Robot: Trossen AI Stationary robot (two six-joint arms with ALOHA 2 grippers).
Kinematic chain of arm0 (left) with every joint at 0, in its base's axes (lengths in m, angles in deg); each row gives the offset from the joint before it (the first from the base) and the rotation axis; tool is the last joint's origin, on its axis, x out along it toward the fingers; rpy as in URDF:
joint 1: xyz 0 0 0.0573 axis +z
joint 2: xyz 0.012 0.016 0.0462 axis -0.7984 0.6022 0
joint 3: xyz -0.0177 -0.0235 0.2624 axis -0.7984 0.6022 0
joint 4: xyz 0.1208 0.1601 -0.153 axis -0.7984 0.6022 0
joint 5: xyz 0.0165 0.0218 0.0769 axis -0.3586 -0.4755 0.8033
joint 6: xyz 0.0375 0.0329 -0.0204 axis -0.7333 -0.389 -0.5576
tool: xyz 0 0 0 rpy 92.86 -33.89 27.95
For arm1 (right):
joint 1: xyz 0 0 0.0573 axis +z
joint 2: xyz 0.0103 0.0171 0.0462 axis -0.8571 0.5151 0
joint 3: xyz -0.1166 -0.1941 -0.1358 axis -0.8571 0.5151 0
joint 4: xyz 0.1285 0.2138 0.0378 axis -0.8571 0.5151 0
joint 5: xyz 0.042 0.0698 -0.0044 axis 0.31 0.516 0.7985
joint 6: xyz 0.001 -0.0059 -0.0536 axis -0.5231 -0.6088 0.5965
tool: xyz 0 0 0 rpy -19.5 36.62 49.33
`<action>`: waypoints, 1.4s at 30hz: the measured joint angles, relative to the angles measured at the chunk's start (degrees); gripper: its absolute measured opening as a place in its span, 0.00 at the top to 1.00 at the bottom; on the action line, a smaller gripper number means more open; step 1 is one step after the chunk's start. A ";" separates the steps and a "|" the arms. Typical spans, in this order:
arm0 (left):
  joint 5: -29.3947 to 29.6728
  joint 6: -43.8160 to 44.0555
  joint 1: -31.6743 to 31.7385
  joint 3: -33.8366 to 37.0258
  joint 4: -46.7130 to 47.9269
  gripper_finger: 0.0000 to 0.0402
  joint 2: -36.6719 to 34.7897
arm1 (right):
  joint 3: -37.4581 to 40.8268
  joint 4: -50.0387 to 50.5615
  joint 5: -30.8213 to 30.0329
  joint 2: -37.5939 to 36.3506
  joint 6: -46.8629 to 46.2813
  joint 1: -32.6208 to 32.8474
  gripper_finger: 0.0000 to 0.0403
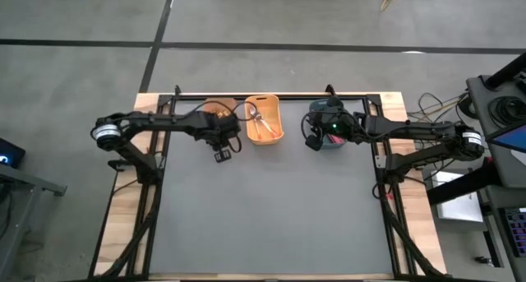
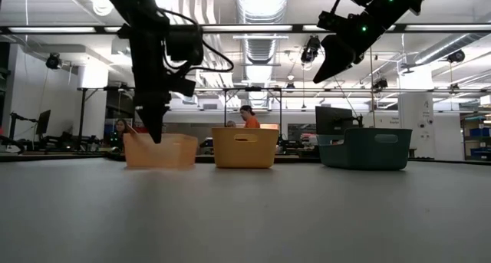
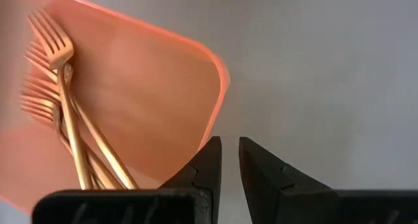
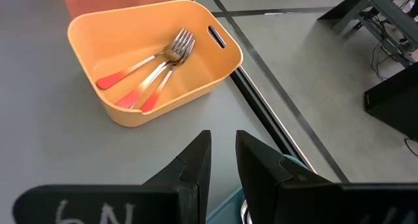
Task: Sort silverware by color (type)
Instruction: Adjust the orange bin on the table, then return to Home Position
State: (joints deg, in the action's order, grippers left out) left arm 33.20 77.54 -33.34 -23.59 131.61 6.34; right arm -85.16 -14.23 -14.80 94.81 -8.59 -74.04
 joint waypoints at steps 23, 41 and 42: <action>-9.77 -3.25 -0.17 2.30 -4.82 0.91 -6.63 | 1.99 -3.58 7.34 -0.02 3.44 0.01 0.84; -12.20 -0.24 -10.86 26.95 -24.18 0.91 -47.60 | 18.98 -33.05 23.00 -1.80 1.66 0.02 0.84; -12.20 -0.19 -10.86 27.94 -25.00 0.91 -49.72 | 19.03 -33.02 23.00 -2.29 1.70 0.02 0.84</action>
State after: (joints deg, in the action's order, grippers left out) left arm 21.01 77.35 -44.20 4.34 106.61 -43.38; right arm -66.13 -47.25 8.21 92.52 -6.89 -74.02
